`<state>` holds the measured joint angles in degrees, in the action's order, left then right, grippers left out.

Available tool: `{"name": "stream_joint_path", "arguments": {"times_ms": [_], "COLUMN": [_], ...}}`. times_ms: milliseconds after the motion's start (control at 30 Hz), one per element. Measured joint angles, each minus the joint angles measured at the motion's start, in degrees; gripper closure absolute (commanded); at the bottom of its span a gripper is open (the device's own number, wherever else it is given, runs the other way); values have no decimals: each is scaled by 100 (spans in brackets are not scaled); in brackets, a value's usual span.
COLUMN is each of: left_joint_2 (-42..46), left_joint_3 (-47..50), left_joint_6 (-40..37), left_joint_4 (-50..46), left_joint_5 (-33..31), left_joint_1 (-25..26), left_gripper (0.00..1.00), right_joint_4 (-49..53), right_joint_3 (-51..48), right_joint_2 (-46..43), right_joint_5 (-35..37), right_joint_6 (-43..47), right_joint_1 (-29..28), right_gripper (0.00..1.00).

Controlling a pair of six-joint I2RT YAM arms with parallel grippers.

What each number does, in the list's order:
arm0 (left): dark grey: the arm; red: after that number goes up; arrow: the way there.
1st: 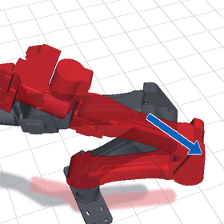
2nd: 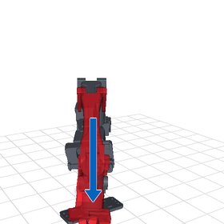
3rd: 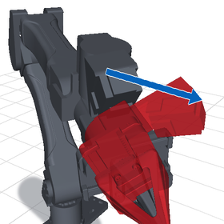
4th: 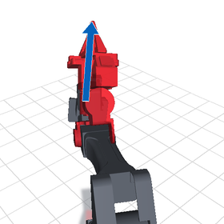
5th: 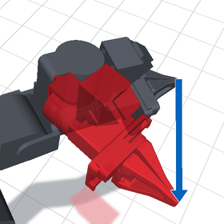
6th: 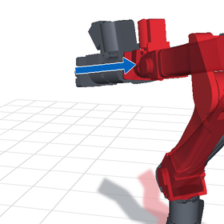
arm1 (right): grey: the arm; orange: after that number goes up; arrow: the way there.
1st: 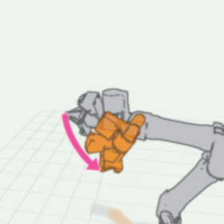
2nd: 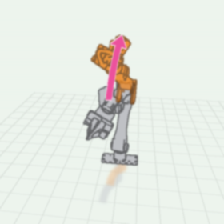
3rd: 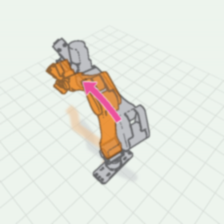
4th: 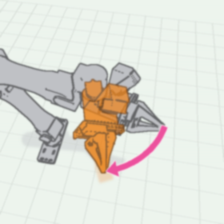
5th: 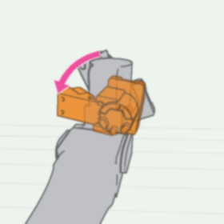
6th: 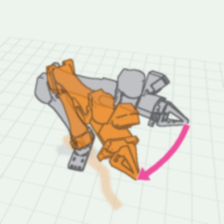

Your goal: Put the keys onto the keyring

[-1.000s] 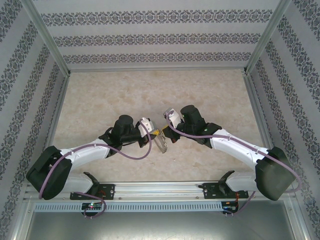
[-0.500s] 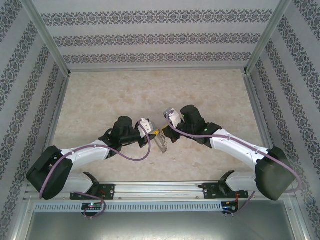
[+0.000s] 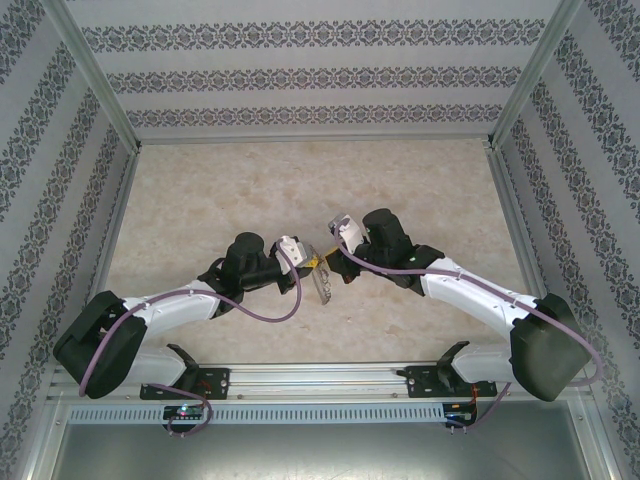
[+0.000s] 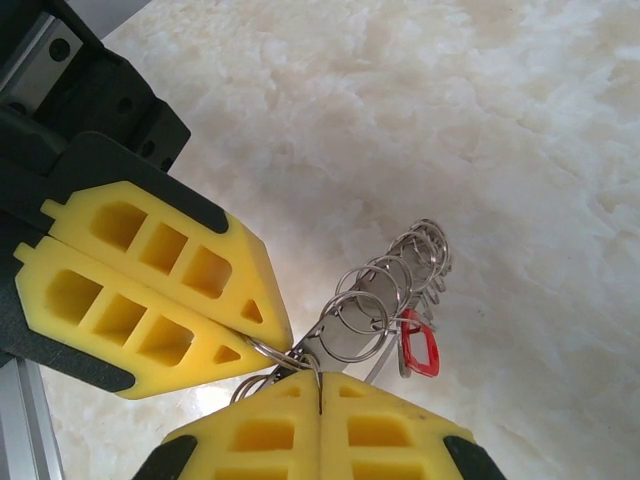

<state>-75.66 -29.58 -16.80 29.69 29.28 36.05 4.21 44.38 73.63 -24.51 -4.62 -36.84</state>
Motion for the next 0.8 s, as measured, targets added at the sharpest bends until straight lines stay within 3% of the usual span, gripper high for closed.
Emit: {"name": "stream_joint_path", "arguments": {"times_ms": [300,433,800], "left_joint_2": [0,0,2], "left_joint_3": [0,0,-7], "left_joint_6": [35,33,-103], "left_joint_4": [-31,-72,-385], "left_joint_5": [0,-2,-52], "left_joint_1": [0,0,0], "left_gripper": [100,92,85], "right_joint_4": [-13,-13,-7], "right_joint_3": [2,2,46], "right_joint_2": [2,4,28], "right_joint_5": [-164,-219,-409], "right_joint_6": [4,7,57], "right_joint_1": [0,-2,-4], "right_gripper": [100,100,100]}}
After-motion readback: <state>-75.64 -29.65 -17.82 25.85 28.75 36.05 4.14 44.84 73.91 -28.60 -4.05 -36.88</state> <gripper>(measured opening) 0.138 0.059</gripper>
